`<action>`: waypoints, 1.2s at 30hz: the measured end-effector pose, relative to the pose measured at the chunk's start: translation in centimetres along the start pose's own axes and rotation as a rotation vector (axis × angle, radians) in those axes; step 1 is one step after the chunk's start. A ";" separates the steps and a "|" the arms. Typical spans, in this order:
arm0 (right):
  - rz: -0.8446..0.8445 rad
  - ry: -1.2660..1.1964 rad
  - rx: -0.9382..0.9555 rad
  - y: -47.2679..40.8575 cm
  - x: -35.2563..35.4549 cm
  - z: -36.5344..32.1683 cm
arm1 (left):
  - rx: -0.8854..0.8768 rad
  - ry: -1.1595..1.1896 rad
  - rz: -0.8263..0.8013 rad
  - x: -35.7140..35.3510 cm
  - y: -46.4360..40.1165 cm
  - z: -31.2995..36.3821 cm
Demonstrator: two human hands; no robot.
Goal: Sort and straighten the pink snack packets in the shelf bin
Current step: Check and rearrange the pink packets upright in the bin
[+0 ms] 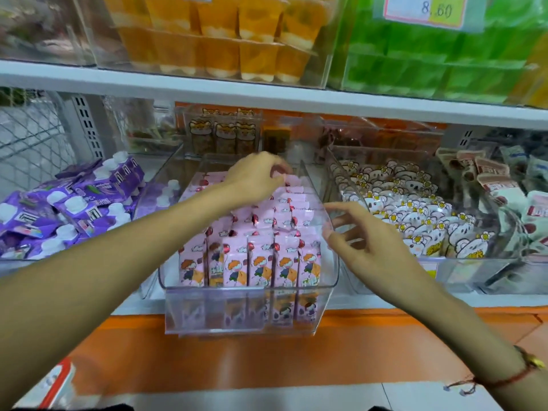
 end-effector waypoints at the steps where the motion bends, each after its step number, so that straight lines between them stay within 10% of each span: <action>1: 0.004 -0.002 0.001 -0.1 0.0 0.1 | 0.025 -0.037 -0.039 -0.8 -1.3 -0.8; 15: -0.003 -0.033 0.017 -1.0 -0.3 0.2 | 0.145 -0.230 0.087 -2.1 -6.8 -3.9; 26: 0.105 -0.040 -0.018 -1.2 0.7 -0.6 | 0.465 0.901 0.955 2.2 3.0 -4.2; 31: 0.271 -0.040 0.165 0.5 1.6 -5.5 | 0.502 1.022 0.891 3.5 9.8 -2.2; 36: 0.086 0.093 0.261 1.7 -3.0 -9.1 | 0.327 1.032 0.795 5.1 13.1 1.5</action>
Point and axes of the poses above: each hand's wrist, its own y-axis away from the middle knuckle, its own x-axis out of the back of the hand, z = x × y, the point moved 10 cm from there along -y, towards the middle knuckle, and after that the axes turned 13 degrees about -x, right-handed, at the moved point
